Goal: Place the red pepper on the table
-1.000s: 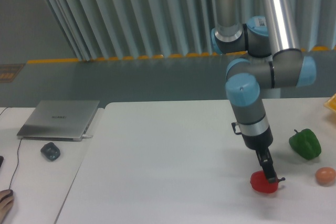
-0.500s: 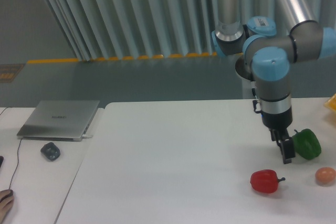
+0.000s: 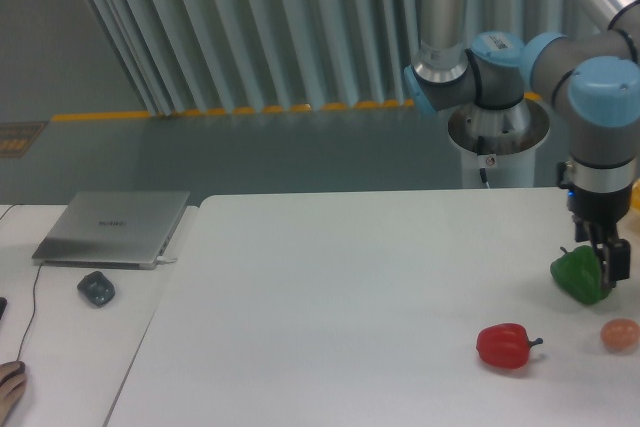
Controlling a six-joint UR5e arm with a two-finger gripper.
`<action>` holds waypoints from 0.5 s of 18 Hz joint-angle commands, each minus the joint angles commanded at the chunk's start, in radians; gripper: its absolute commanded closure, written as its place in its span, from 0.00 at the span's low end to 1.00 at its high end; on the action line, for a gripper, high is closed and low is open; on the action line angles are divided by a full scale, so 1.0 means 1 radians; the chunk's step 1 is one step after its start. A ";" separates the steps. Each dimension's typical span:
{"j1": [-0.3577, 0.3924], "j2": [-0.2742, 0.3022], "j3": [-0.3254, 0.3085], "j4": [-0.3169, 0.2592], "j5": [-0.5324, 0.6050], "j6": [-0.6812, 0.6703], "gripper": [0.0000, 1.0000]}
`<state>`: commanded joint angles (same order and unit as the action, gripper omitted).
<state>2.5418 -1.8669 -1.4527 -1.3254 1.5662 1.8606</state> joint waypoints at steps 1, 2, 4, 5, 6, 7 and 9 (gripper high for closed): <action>0.000 0.000 0.000 0.003 0.000 0.006 0.00; -0.002 -0.002 0.000 0.005 0.000 0.008 0.00; -0.006 -0.002 0.000 0.005 -0.005 0.008 0.00; -0.006 -0.006 0.000 0.006 -0.008 0.006 0.00; -0.005 -0.011 0.002 0.008 -0.008 0.008 0.00; -0.003 -0.014 0.002 0.008 -0.008 0.008 0.00; -0.002 -0.015 0.002 0.008 -0.008 0.008 0.00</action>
